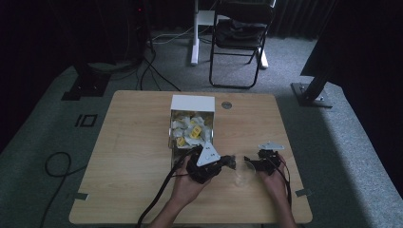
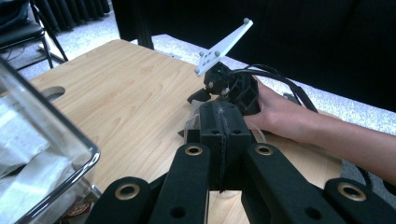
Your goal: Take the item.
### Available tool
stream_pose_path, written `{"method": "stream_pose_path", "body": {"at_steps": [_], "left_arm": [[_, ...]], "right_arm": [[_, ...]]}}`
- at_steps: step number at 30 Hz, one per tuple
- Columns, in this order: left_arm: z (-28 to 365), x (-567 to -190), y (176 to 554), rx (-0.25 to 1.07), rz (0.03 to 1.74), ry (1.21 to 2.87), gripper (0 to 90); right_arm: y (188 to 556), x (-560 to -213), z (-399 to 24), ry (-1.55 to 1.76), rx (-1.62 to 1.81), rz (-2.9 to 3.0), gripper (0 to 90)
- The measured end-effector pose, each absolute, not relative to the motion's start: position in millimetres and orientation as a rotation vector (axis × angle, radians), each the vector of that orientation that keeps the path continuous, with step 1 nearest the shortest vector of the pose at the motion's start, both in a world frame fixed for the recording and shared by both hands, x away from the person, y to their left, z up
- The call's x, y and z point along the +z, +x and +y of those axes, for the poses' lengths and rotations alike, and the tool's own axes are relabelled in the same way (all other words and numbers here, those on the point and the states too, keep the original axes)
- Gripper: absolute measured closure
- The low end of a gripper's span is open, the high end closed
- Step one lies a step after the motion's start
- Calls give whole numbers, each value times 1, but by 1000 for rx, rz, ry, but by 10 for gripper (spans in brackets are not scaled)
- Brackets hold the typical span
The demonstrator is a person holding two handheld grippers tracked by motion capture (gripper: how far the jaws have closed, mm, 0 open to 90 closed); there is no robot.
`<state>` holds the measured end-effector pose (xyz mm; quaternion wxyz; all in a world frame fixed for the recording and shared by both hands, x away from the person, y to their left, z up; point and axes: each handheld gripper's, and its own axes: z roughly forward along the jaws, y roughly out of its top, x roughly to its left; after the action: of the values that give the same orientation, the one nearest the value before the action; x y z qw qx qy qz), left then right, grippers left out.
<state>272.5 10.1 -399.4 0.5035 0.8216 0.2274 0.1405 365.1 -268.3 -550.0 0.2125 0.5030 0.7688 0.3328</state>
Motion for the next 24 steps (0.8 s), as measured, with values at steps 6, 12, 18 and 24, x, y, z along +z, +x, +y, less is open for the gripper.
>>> {"method": "stream_pose_path", "body": {"at_steps": [6,12,18,24], "left_arm": [[3,-398,274,340,535,1987,900],[-4,-398,276,334,530,1988,900],[-14,-398,278,316,523,1986,900],[-24,-397,280,303,508,1995,900]], "right_arm": [[365,-550,-268,1397,924,2135,123],[365,-550,-268,1397,924,2135,123],[365,-550,-268,1397,924,2135,123],[365,-550,-268,1396,923,2135,123]]}}
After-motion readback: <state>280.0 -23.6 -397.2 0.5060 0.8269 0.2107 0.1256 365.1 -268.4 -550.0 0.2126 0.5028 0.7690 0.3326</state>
